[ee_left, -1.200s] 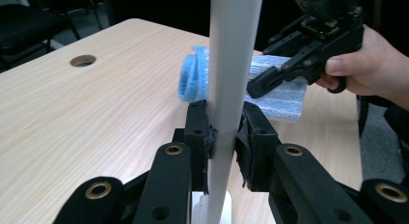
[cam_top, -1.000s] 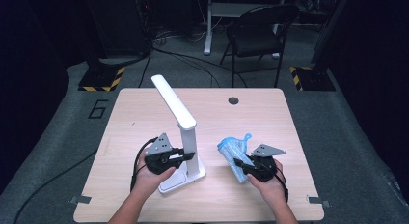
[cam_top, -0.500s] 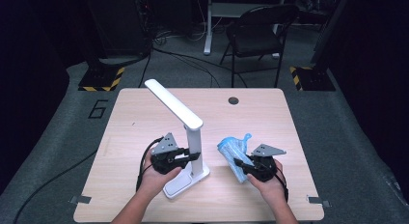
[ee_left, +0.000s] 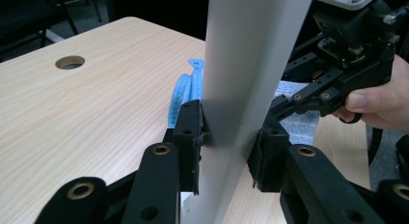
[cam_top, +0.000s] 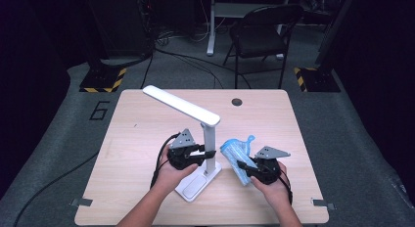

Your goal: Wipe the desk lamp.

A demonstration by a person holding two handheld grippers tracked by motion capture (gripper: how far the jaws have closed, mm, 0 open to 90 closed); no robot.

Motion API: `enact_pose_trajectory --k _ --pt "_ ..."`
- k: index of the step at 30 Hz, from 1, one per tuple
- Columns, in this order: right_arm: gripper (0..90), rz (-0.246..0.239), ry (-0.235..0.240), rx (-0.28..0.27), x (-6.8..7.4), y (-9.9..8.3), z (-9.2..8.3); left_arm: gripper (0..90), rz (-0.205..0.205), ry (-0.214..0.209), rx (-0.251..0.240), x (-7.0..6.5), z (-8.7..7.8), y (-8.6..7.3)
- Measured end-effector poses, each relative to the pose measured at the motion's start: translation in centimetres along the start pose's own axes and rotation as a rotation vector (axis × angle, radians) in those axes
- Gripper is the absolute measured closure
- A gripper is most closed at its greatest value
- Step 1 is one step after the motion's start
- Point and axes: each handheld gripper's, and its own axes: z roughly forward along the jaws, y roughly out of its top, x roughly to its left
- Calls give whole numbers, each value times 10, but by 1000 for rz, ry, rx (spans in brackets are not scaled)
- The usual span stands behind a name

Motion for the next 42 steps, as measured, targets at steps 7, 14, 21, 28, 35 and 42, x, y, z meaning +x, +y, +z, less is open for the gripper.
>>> enact_pose_trajectory --k 7,14,21,28,35,42 --pt "668 2 9 -6 3 1 0 490 6 2 -4 2 -10 -9" --pt "668 -17 15 9 9 1 4 419 -11 18 7 9 -27 -33" --pt "669 -24 21 37 18 -1 12 380 -36 55 46 18 -40 -62" --pt "668 -25 30 63 26 -4 19 327 -71 81 71 24 -46 -82" --pt "668 -26 30 79 29 -7 26 322 -71 97 111 28 -51 -98" --pt "669 -22 22 108 30 -9 33 335 -86 112 114 35 -56 -111"
